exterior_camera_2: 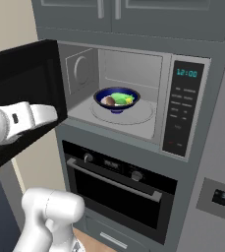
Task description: Place the bowl containing the mushroom and corn in the microwave. Close the microwave door and press the start button to microwave the meal.
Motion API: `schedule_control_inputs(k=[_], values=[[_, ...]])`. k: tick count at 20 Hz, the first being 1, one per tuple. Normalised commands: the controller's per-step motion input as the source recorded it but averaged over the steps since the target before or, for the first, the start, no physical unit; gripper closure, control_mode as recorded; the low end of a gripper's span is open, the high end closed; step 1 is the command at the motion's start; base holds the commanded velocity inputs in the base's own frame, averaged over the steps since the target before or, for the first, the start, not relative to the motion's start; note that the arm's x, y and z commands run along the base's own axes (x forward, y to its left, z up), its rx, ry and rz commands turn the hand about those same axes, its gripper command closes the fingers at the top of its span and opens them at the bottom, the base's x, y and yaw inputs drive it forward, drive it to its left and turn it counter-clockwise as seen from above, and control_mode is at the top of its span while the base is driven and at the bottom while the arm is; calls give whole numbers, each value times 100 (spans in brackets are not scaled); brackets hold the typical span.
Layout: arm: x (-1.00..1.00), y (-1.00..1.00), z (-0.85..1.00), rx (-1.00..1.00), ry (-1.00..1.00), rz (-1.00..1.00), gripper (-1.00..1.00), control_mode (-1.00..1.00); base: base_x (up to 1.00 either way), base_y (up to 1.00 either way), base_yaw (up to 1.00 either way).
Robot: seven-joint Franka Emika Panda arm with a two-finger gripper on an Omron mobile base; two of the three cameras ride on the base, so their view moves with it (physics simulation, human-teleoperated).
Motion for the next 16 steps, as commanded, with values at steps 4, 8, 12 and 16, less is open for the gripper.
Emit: schedule_control_inputs(k=[4, 8, 12, 16], values=[[-65, 68, 36, -65, 8, 12, -100, -100, 0, 0, 0], [-42, 79, 22, -62, 8, 1, -100, -100, 0, 0, 0], [-28, 76, 3, -54, 2, 0, -100, -100, 0, 0, 0], [-15, 76, 0, -44, 0, 0, -100, -100, 0, 0, 0]])
